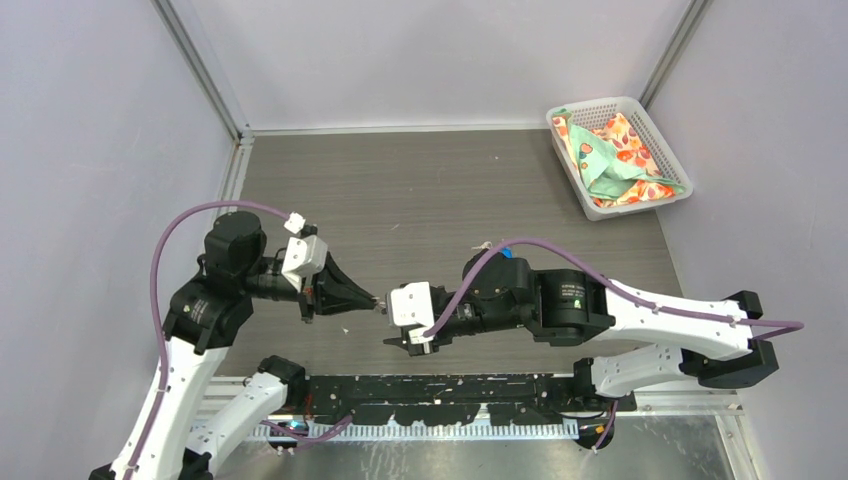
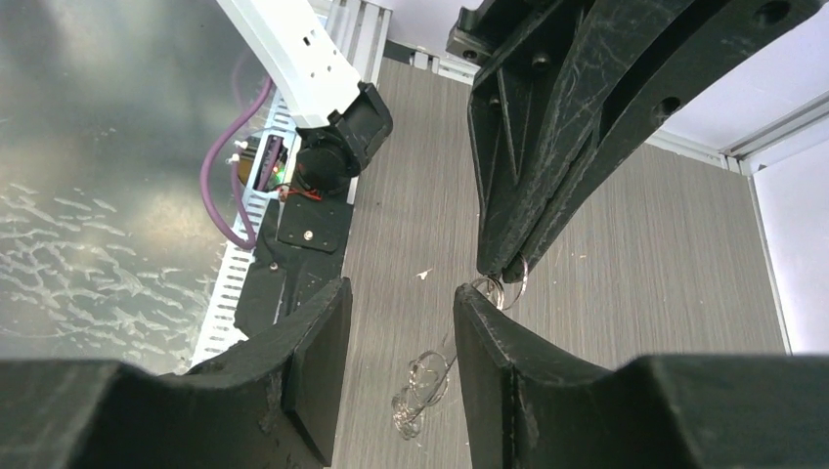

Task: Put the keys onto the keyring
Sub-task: Adjust the keyring.

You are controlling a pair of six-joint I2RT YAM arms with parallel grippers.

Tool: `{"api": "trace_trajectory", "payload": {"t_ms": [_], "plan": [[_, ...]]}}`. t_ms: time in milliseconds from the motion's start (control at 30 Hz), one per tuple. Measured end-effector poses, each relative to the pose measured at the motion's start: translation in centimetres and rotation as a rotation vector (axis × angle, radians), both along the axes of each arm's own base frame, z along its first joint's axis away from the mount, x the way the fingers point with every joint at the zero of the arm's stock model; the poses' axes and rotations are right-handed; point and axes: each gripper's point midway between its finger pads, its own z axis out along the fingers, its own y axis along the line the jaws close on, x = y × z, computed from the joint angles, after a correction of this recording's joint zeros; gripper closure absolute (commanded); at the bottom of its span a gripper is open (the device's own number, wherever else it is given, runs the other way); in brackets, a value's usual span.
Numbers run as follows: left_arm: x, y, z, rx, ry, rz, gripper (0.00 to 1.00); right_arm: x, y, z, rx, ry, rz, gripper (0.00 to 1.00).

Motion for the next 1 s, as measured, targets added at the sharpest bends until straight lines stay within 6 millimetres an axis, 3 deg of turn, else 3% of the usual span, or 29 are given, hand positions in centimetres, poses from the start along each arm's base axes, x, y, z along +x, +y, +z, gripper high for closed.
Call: {"api": "trace_trajectory", "payload": {"t_ms": [200,1000], "plan": [[-0.8,0.0,0.4,-0.011,0.018,-0.041,1.0,0.5,0.3,-0.8,-0.025,-0.006,-0.005,0.51],[-1.4,0.0,0.2,-0.012,0.049,-0.066,0.99,0.7,1.0,-0.5,-0.013,-0.025,0.003,0.51]]}}
